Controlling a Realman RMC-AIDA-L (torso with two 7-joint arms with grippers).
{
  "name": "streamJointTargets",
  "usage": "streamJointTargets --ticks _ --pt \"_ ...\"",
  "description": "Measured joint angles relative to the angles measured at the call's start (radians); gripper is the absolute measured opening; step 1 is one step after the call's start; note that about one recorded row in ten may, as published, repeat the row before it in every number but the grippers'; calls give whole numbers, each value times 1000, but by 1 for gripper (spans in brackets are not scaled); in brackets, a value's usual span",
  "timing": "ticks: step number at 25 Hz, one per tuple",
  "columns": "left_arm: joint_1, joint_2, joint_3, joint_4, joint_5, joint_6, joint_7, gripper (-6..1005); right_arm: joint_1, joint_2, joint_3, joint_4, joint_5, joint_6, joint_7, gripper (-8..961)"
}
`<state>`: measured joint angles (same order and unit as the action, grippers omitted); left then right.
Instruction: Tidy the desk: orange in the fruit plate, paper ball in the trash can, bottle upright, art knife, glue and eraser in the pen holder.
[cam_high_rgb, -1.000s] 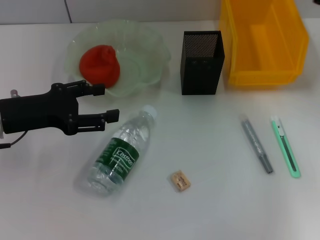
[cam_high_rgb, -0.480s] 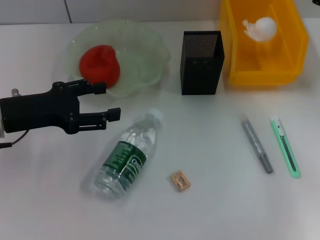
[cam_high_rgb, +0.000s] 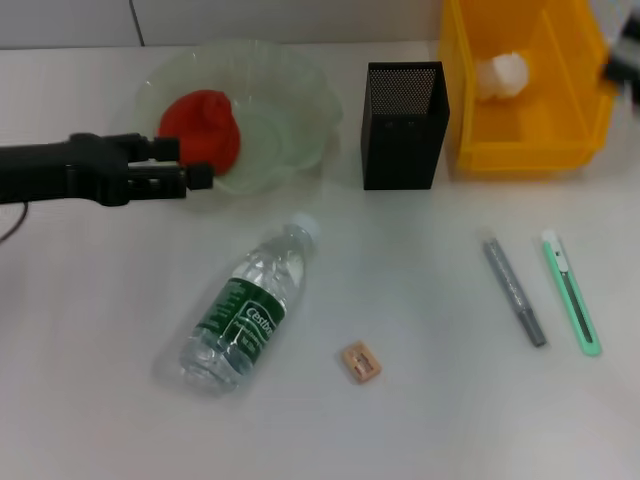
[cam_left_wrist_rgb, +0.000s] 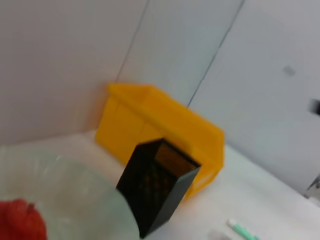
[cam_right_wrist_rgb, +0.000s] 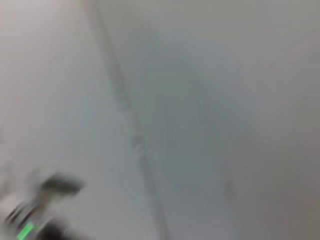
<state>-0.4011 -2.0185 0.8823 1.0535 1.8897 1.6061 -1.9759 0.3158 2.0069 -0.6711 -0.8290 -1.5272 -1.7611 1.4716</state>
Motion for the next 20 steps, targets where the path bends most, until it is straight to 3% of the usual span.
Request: streamJointTargets --ticks 3,6,8,9,13,16,18,20 --pt "-9 -26 43 192 110 13 -238 830 -31 -6 -1 74 -173 -149 -175 804" --pt "-52 -41 124 329 218 32 -438 830 -33 -1 3 124 -251 -152 -247 804" --pt "-134 -45 210 382 323 56 -624 830 -26 4 4 196 -301 -106 -314 804" --pt "-134 -45 210 382 323 56 -624 830 -26 4 4 196 -301 -106 -314 804" --pt "-292 -55 283 337 435 94 -822 829 -22 13 5 247 -310 -26 -377 804" --pt "-337 -56 297 281 444 90 -864 829 -22 19 5 248 -308 -10 -386 804" --pt "-390 -59 311 174 457 71 -894 829 -18 26 5 249 -305 10 -389 804" --pt "-400 -59 312 143 463 63 -895 829 -14 26 6 251 -305 15 -391 804"
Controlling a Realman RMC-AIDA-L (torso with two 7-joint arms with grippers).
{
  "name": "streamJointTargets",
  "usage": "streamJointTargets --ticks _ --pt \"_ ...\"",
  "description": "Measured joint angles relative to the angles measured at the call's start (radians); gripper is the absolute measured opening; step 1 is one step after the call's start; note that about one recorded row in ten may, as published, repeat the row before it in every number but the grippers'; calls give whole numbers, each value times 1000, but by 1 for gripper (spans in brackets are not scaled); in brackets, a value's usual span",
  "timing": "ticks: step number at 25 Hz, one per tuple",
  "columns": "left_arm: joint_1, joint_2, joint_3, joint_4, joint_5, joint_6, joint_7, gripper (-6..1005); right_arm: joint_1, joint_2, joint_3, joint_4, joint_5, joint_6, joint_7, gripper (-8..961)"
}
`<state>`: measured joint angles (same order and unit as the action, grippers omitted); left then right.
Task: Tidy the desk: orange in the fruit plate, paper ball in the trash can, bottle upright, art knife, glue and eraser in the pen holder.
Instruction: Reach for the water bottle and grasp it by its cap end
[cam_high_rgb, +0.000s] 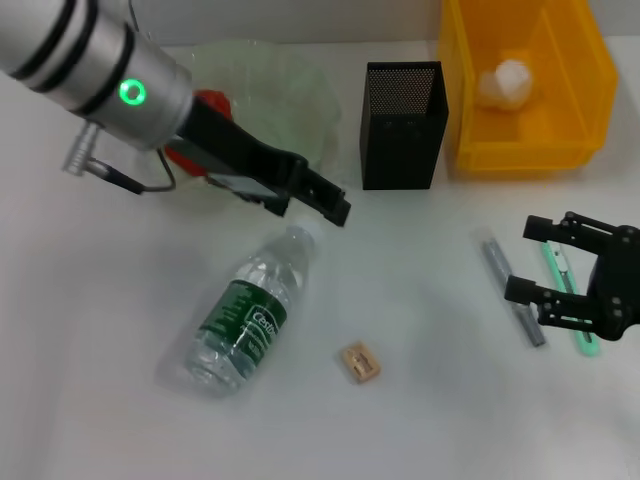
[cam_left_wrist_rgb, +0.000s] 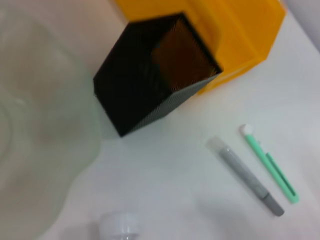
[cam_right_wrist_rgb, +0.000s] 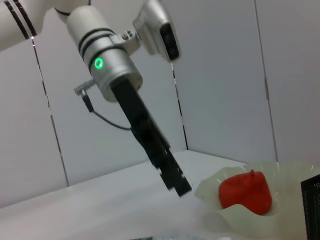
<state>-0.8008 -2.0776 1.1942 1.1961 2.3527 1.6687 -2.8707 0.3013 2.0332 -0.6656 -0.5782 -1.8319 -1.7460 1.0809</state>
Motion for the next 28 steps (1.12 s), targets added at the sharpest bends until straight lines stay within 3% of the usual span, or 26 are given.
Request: streamJointTargets --ticks 1,4,28 --pt "-15 -2 4 -63 7 -30 2 829 10 1 0 4 0 8 -4 804" --pt "-17 -2 25 -103 10 -94 27 829 24 3 0 6 -1 22 -8 804" --pt "6 -2 305 -179 41 -373 44 762 57 7 -2 12 0 27 -10 804"
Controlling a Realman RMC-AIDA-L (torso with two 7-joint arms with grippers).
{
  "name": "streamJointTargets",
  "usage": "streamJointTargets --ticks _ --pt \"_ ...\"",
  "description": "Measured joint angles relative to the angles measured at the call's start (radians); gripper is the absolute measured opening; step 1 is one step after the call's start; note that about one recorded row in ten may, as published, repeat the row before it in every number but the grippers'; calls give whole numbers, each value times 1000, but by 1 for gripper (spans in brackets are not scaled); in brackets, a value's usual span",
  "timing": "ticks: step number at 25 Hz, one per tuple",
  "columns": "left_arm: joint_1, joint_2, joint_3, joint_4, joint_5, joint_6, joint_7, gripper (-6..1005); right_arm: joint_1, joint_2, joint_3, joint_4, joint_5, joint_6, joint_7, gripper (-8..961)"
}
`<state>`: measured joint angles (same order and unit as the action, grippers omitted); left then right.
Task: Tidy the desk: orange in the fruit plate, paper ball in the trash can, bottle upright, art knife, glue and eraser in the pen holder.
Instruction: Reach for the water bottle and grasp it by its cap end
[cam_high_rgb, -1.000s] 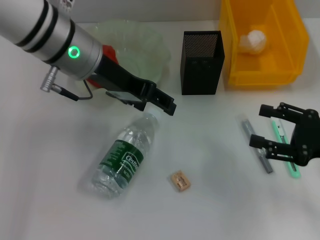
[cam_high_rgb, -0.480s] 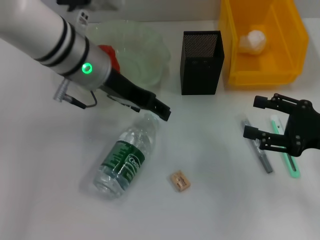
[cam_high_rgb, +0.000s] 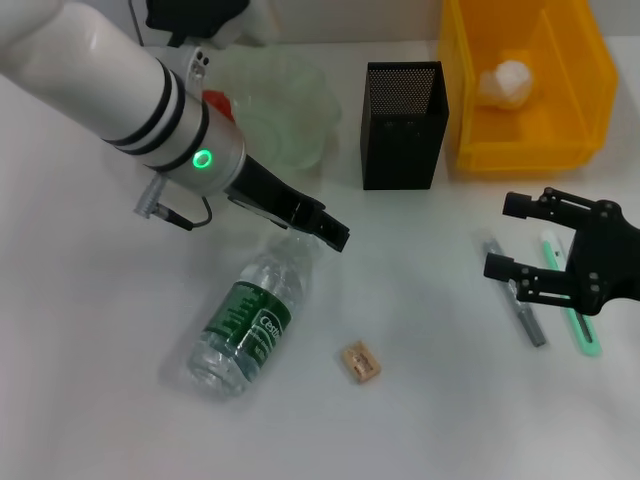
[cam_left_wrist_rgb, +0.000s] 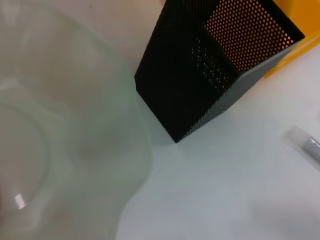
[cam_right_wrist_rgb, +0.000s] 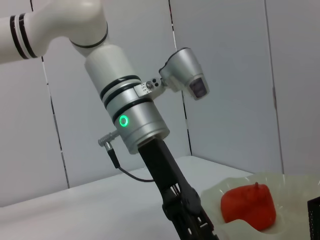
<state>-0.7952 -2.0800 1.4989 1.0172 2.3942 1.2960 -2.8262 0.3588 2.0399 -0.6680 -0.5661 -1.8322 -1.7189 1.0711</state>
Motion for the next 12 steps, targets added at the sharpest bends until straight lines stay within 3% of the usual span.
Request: streamJointTargets --ticks 12 --pt "5 0 87 -29 -1 -91 -2 727 -12 11 2 21 -2 -6 -23 804"
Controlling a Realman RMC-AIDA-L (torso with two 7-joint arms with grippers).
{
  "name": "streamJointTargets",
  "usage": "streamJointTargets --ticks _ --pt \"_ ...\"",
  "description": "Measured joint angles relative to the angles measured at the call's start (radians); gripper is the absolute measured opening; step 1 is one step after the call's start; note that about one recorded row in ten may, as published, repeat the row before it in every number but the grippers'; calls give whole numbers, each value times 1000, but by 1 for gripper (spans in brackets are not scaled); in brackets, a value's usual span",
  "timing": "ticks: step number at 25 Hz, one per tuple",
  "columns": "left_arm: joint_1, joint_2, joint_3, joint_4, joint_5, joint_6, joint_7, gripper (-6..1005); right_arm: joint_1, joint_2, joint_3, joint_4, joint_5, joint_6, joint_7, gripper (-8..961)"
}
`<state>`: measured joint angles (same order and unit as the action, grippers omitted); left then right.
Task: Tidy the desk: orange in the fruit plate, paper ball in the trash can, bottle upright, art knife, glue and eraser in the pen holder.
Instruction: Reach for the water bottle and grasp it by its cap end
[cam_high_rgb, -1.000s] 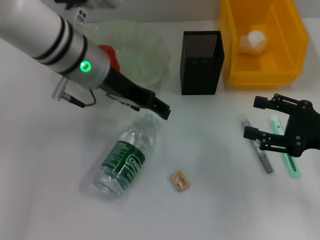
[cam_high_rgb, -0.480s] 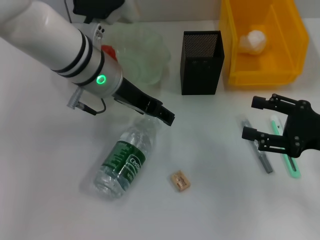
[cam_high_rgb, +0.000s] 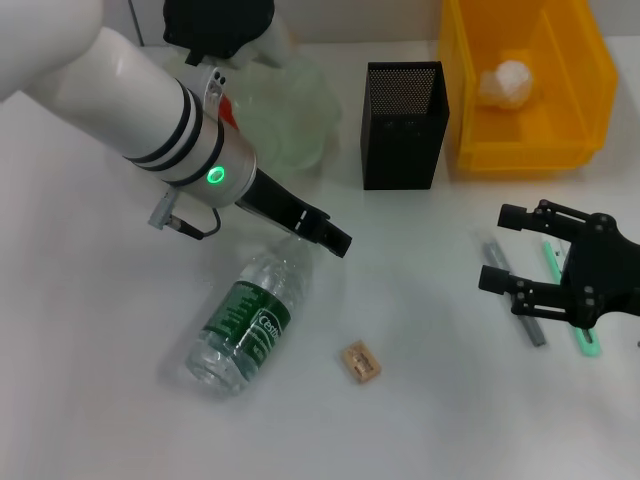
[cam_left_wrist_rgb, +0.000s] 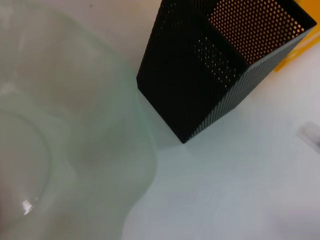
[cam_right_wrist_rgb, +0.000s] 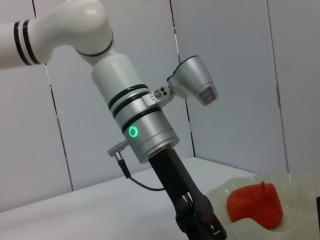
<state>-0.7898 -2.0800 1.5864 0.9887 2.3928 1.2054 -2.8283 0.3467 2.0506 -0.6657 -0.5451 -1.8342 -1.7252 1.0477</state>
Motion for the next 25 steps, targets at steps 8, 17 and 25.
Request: streamJointTargets --ticks 8,17,25 --pt "4 0 31 -11 -1 -22 0 704 -4 0 -1 21 -1 -1 -12 804" --pt "18 0 69 -13 -21 -63 0 678 -3 2 0 41 2 -2 -21 804" --pt "23 0 108 -9 -24 -74 10 655 -3 5 0 50 3 -2 -28 804"
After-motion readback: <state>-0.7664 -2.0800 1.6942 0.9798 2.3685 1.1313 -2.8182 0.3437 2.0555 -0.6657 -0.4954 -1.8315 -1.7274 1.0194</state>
